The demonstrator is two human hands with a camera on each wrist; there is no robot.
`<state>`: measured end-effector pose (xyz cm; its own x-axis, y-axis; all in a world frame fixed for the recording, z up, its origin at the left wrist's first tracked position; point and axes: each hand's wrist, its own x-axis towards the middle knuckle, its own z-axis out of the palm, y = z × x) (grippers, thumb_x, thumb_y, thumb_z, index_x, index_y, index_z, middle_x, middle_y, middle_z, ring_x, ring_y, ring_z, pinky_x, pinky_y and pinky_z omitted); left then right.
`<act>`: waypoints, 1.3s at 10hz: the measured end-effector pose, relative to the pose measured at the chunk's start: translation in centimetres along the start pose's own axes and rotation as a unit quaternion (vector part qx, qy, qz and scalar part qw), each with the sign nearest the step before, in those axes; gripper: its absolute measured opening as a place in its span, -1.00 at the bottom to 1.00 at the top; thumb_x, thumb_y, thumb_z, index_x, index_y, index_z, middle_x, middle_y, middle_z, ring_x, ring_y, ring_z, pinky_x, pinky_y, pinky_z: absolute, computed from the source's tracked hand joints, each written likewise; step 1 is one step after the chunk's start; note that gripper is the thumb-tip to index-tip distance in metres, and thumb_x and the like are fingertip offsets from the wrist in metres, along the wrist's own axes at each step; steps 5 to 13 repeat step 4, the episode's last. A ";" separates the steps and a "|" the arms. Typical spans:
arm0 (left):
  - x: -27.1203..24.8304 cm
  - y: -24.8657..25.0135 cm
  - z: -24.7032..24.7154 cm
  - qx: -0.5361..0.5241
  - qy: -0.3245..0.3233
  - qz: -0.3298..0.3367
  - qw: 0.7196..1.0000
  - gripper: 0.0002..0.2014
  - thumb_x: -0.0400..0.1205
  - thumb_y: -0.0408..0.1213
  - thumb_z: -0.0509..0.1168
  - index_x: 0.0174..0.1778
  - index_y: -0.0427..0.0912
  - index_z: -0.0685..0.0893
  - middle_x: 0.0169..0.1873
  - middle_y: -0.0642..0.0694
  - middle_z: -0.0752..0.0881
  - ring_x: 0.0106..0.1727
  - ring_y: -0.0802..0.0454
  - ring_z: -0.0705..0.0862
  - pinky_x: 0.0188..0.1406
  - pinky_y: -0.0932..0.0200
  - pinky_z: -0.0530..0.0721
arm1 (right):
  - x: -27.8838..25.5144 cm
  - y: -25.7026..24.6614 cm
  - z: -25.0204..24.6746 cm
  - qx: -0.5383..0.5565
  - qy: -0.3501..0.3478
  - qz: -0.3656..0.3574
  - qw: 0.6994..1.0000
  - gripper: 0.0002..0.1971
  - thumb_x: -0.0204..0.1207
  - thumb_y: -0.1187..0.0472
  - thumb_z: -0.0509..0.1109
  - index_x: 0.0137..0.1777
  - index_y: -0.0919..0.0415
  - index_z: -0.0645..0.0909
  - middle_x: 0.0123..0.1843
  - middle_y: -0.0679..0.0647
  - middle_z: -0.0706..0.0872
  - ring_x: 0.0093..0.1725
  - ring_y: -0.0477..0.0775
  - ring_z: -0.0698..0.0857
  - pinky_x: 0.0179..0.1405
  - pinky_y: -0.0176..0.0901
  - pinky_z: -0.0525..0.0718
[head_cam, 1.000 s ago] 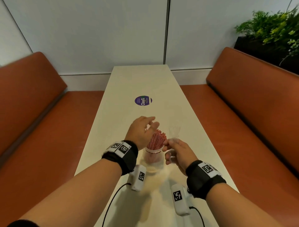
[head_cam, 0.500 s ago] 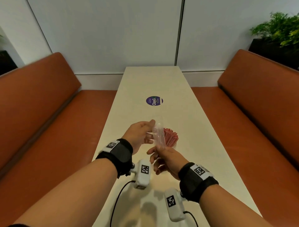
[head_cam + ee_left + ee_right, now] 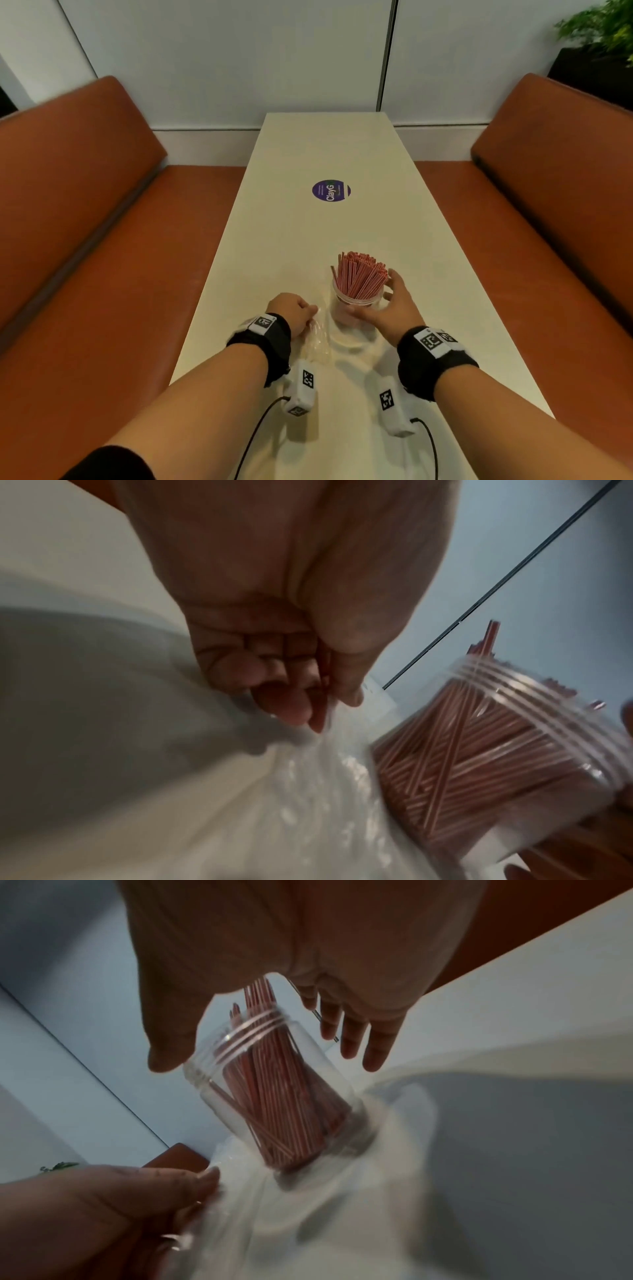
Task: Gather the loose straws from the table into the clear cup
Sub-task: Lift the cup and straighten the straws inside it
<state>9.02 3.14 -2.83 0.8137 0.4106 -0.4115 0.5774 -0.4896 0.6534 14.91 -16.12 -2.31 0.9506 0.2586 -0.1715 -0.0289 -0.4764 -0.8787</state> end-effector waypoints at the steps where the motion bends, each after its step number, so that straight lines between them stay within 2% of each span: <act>1: 0.3 -0.1 0.5 0.032 0.018 -0.006 0.999 -0.74 0.58 -0.04 0.37 -0.30 -0.13 0.73 -0.26 -0.13 0.84 -0.14 -0.13 0.81 0.02 0.04 0.76 | 0.0 -0.3 0.5 0.009 0.006 -0.033 0.999 -0.11 0.12 -0.03 0.70 0.46 0.01 0.37 0.36 -0.04 0.60 0.22 -0.09 0.55 0.27 -0.16 0.50; 2: 0.4 0.0 0.6 0.047 0.026 -0.005 0.999 -0.74 0.56 -0.01 0.40 -0.25 -0.15 0.73 -0.21 -0.14 0.83 -0.12 -0.11 0.80 0.03 0.04 0.76 | -0.2 -0.5 0.5 0.007 0.009 -0.046 0.999 -0.16 0.15 -0.02 0.69 0.44 0.02 0.41 0.33 -0.05 0.62 0.20 -0.10 0.56 0.22 -0.21 0.48; 3: 0.4 0.1 0.6 0.048 0.033 -0.009 0.998 -0.71 0.55 0.04 0.39 -0.29 -0.12 0.66 -0.19 -0.12 0.81 -0.10 -0.09 0.78 -0.08 0.12 0.72 | -0.1 -0.5 0.4 0.005 0.000 -0.044 0.999 -0.15 0.14 -0.04 0.70 0.44 0.00 0.40 0.30 -0.08 0.61 0.21 -0.09 0.57 0.22 -0.20 0.49; 4: -0.2 -0.1 0.1 0.068 0.045 0.003 0.997 -0.66 0.56 0.10 0.34 -0.34 -0.09 0.58 -0.29 -0.05 0.71 -0.20 -0.03 0.68 -0.23 0.20 0.56 | -0.5 -0.3 -0.2 -0.014 -0.004 -0.035 0.999 -0.02 0.03 -0.21 0.67 0.47 -0.01 0.37 0.41 -0.07 0.56 0.34 0.00 0.56 0.37 -0.02 0.53; 13: -0.2 -0.1 0.1 0.068 0.045 0.003 0.997 -0.66 0.56 0.10 0.34 -0.34 -0.09 0.58 -0.29 -0.05 0.71 -0.20 -0.03 0.68 -0.23 0.20 0.56 | -0.5 -0.3 -0.2 -0.014 -0.004 -0.035 0.999 -0.02 0.03 -0.21 0.67 0.47 -0.01 0.37 0.41 -0.07 0.56 0.34 0.00 0.56 0.37 -0.02 0.53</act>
